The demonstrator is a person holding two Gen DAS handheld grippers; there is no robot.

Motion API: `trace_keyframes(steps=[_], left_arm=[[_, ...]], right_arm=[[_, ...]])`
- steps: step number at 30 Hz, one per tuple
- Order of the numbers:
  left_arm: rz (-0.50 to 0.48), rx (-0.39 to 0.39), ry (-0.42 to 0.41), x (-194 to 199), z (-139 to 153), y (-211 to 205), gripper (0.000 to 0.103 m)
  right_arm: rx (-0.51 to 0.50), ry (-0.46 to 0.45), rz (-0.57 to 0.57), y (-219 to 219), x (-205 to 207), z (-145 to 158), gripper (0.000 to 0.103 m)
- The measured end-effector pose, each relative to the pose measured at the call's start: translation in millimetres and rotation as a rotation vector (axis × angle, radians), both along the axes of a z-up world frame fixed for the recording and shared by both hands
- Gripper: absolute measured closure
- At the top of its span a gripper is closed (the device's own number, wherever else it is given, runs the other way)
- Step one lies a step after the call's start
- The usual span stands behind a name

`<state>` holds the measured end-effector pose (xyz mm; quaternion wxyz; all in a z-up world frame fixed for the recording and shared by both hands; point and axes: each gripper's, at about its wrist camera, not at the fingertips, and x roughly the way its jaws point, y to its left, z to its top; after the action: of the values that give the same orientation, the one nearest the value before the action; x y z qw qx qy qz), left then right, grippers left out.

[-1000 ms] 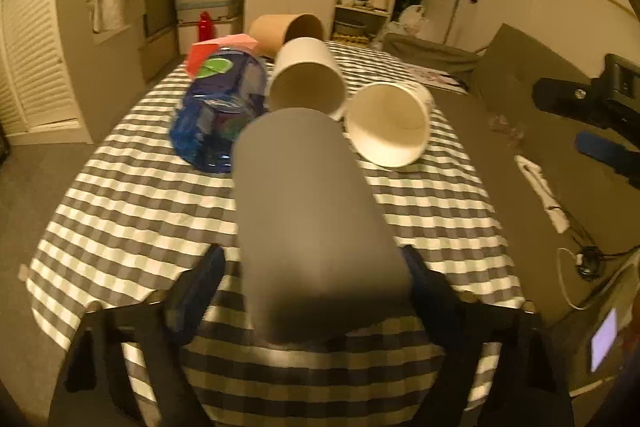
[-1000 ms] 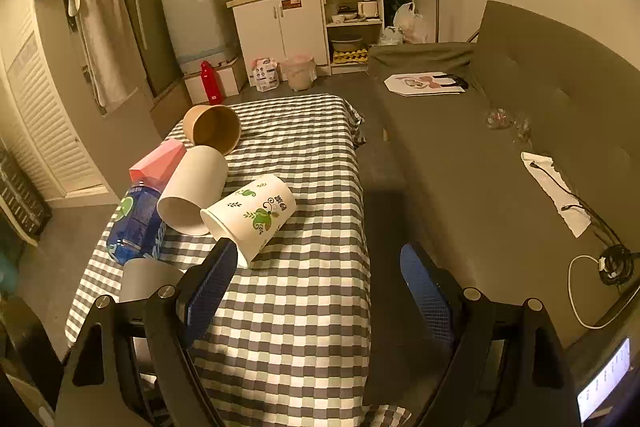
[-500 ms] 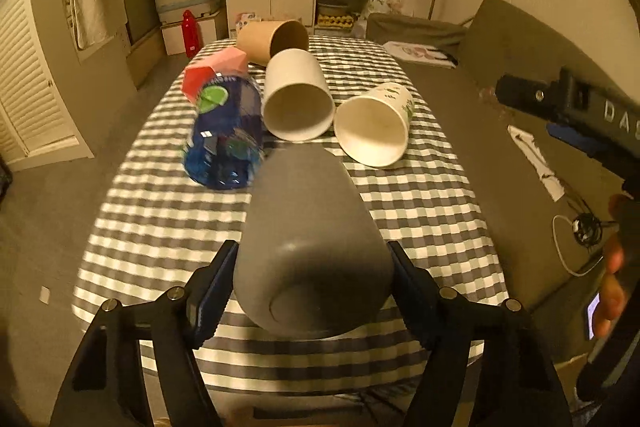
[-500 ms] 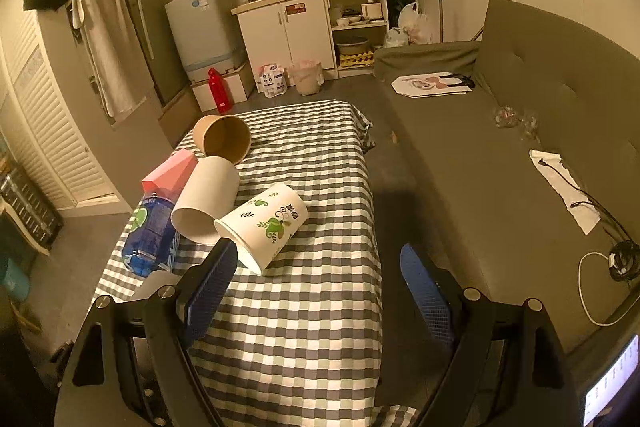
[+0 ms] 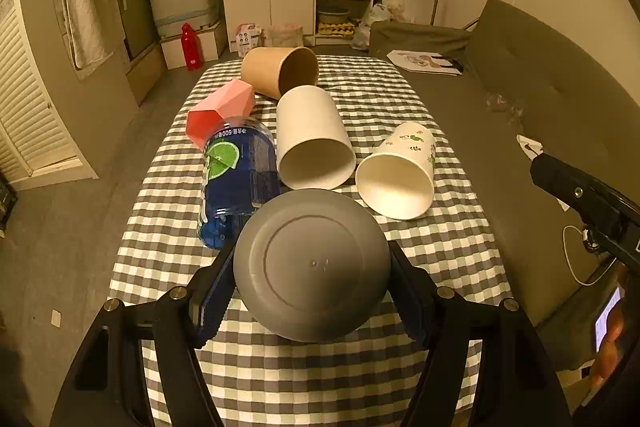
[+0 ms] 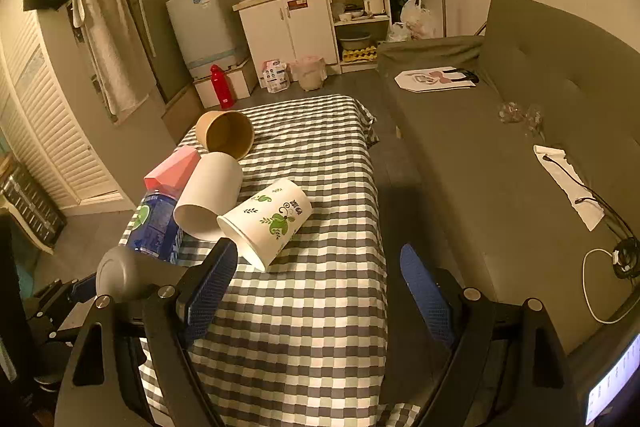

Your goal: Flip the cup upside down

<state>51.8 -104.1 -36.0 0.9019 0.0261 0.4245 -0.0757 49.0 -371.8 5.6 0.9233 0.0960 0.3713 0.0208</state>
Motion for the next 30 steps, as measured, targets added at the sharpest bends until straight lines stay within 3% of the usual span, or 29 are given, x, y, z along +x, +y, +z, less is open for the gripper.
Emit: trace_keyframes(steps=[5, 12, 21, 25, 30], left_arm=[[-0.002, -0.038, -0.011, 3, -1, 6, 0.029], [-0.014, -0.035, -0.078, -10, 16, 15, 0.022], [0.013, -0.074, -0.260, -32, 59, 51, 0.022], [0.055, -0.070, -0.328, -40, 59, 65, 0.022], [0.079, -0.070, -0.338, -46, 52, 78, 0.022]], right_arm=[[0.002, 0.002, 0.006, 0, 0, 0, 0.019], [-0.014, -0.016, 0.010, 5, -1, 2, 0.019], [-0.034, -0.070, 0.046, 22, -14, 16, 0.019], [-0.051, -0.121, 0.090, 37, -27, 27, 0.019], [-0.106, -0.170, 0.143, 64, -40, 30, 0.019]])
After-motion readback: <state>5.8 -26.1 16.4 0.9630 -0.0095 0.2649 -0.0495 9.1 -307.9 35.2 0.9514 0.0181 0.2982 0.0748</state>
